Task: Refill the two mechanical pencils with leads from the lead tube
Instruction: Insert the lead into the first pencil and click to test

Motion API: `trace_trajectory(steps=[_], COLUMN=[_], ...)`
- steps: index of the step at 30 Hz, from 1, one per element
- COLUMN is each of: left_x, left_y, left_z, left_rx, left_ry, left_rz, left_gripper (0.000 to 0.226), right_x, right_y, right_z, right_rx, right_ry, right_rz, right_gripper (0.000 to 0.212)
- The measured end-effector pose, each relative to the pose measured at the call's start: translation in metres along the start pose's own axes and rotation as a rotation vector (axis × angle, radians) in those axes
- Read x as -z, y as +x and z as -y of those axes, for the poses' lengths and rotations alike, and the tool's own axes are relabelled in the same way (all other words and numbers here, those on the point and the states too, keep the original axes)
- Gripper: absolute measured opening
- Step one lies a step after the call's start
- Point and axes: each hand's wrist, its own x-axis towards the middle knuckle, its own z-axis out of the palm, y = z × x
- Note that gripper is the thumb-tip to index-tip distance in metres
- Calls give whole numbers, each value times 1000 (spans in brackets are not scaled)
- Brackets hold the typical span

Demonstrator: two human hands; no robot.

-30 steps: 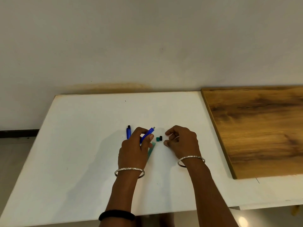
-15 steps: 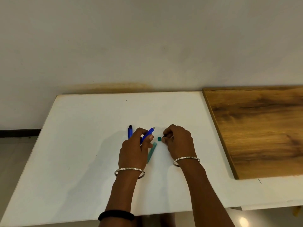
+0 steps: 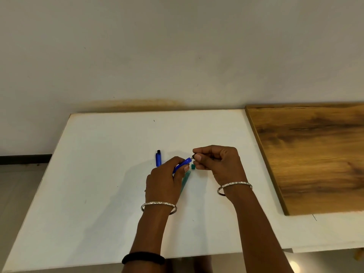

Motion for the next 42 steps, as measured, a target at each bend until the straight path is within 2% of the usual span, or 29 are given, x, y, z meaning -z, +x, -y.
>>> trace_trajectory(steps=[13, 20, 22, 24, 26, 29, 32, 36, 42], left_x=[1, 2, 0, -1, 1, 4, 7, 9, 14], left_y=[1, 0, 1, 1, 0, 1, -1, -6, -8], left_z=[-4, -20, -23, -26, -28, -25, -24, -27, -30], left_rx=[5, -6, 9, 66, 150, 316, 418, 470, 454], left_ry=[-54, -237, -246, -317, -444, -627, -782, -932, -1035], left_rz=[7, 49, 69, 83, 105, 174, 332, 545, 654], left_gripper=[30, 35, 31, 33, 36, 38, 33, 19, 23], right_x=[6, 6, 4, 3, 6, 16, 26, 35, 38], right_y=[-3, -4, -4, -2, 0, 1, 1, -3, -5], right_z=[2, 1, 2, 4, 6, 10, 11, 6, 5], right_rx=[11, -116, -76, -24, -13, -40, -51, -59, -34], right_ry=[31, 300, 257, 247, 379, 819, 1158, 1315, 1398], right_rz=[83, 165, 172, 103, 4, -79, -124, -89, -46], right_gripper=[16, 20, 18, 20, 22, 22, 33, 52, 44])
